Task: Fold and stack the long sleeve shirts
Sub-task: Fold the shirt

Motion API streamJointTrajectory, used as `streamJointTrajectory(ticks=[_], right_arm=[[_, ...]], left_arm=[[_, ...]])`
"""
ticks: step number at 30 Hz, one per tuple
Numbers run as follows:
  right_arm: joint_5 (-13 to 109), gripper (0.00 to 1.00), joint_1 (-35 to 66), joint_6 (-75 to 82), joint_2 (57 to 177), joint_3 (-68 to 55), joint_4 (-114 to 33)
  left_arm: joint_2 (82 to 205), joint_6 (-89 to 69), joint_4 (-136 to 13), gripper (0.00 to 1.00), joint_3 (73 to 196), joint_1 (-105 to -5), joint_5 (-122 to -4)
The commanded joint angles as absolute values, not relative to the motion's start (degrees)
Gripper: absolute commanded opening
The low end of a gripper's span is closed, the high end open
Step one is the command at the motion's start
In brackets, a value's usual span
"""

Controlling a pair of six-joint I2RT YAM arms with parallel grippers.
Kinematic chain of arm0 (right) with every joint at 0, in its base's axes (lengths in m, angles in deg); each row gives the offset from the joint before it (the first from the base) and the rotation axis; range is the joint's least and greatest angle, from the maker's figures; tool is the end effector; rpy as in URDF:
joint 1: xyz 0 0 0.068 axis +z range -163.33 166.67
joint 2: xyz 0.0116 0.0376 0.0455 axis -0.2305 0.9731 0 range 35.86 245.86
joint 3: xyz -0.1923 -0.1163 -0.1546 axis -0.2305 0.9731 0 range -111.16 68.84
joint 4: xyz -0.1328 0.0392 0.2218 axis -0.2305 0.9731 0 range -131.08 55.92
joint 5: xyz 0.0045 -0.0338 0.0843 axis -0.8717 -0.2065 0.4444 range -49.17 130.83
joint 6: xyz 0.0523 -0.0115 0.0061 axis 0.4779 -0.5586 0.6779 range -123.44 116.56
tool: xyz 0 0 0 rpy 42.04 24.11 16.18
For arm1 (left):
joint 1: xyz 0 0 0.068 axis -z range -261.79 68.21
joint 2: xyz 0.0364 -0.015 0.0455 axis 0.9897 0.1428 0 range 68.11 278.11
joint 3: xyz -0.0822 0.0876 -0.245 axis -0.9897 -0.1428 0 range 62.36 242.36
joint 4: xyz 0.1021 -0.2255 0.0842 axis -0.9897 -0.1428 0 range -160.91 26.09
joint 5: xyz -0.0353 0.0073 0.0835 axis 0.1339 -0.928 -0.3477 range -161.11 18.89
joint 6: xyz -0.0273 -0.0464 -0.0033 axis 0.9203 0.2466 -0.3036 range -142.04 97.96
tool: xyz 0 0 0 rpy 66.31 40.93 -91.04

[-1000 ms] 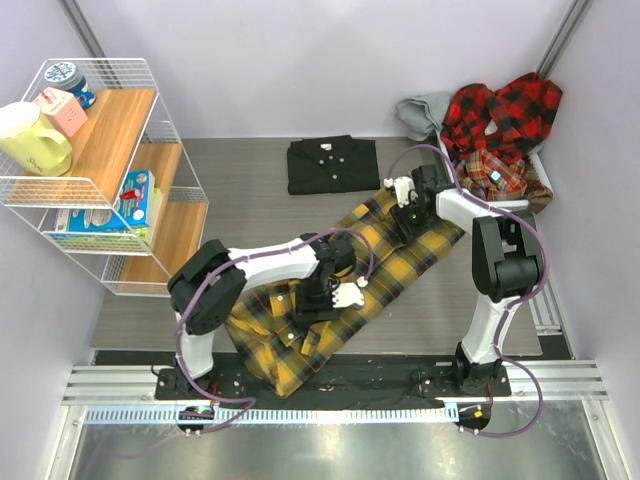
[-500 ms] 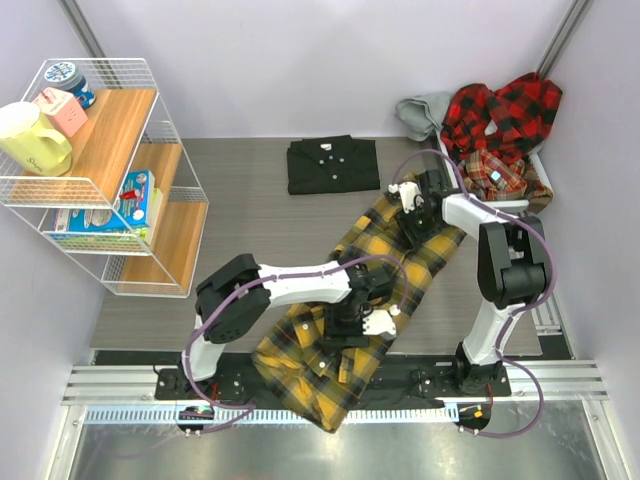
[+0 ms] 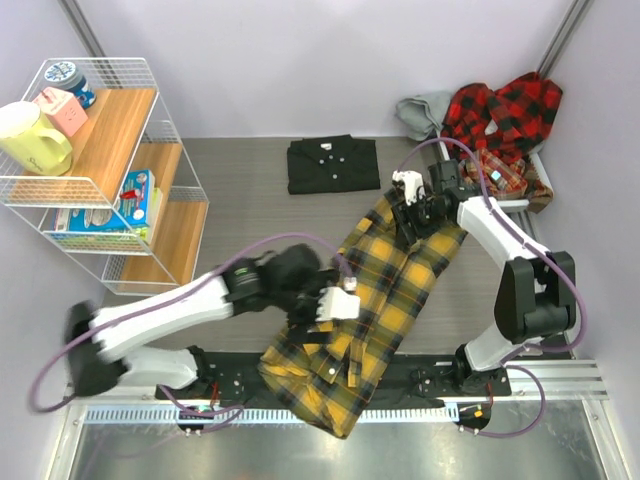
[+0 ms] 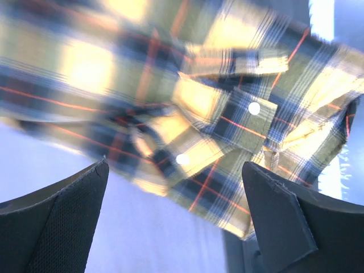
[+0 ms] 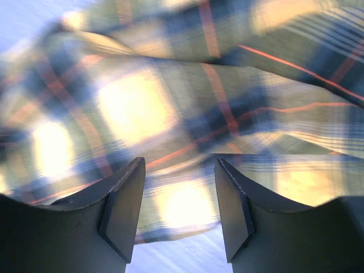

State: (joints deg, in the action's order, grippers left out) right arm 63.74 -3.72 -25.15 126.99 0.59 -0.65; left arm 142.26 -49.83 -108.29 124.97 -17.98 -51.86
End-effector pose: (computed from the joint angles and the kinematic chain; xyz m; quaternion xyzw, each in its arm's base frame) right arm 0.3154 0.0673 0.2420 -0.3015 0.9059 0.1684 0.2453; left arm 0.1043 -0.2387 0.2881 0.7100 0.6221 -0.2413 0.2253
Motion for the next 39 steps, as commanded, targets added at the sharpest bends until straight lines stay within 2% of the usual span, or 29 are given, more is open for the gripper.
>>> streamJointTrajectory(ticks=[1,4,6,7,10,11,13,17,24,28,32,39], right_arm=[[72.0,0.58,0.1,-19.3,122.0,1.9,0.5],[74.7,0.58,4.7,-17.2,120.2,4.8,-0.8],[75.4,0.57,8.4,-16.5,120.0,6.8,-2.2],[75.7,0.57,9.8,-16.4,120.2,7.4,-2.6],[77.5,0.54,13.8,-16.3,122.8,8.9,-3.4],[78.0,0.54,14.5,-16.4,123.5,9.2,-3.7],[79.1,0.52,16.2,-17.1,125.6,9.5,-3.9],[81.3,0.50,17.2,-16.6,128.7,9.8,-5.4],[84.2,0.48,18.1,-16.7,132.1,9.2,-6.4],[84.7,0.47,19.1,-16.6,132.9,9.5,-6.8],[84.9,0.47,19.5,-16.5,133.8,10.2,-7.4],[84.9,0.47,20.7,-17.2,136.7,9.9,-7.5]], left_arm=[[120.1,-56.9,-99.0,1.00,110.6,-17.3,-49.8],[113.2,-57.9,-99.7,1.00,105.6,-15.9,-48.7],[113.4,-59.8,-108.0,1.00,105.1,-13.5,-48.2],[113.5,-57.4,-107.3,1.00,102.9,-7.9,-56.6],[114.1,-53.0,-101.5,1.00,98.8,2.2,-70.6],[113.6,-53.5,-100.2,1.00,96.7,2.7,-70.6],[114.6,-53.9,-95.7,1.00,94.9,5.5,-78.9],[114.9,-55.3,-90.8,1.00,90.7,17.2,-85.8],[113.2,-55.3,-87.9,1.00,86.4,29.0,-86.1],[115.4,-56.2,-82.7,1.00,82.3,32.6,-88.4],[120.0,-59.0,-75.1,1.00,79.6,33.2,-91.3],[121.0,-62.5,-66.9,1.00,74.8,32.8,-96.0]])
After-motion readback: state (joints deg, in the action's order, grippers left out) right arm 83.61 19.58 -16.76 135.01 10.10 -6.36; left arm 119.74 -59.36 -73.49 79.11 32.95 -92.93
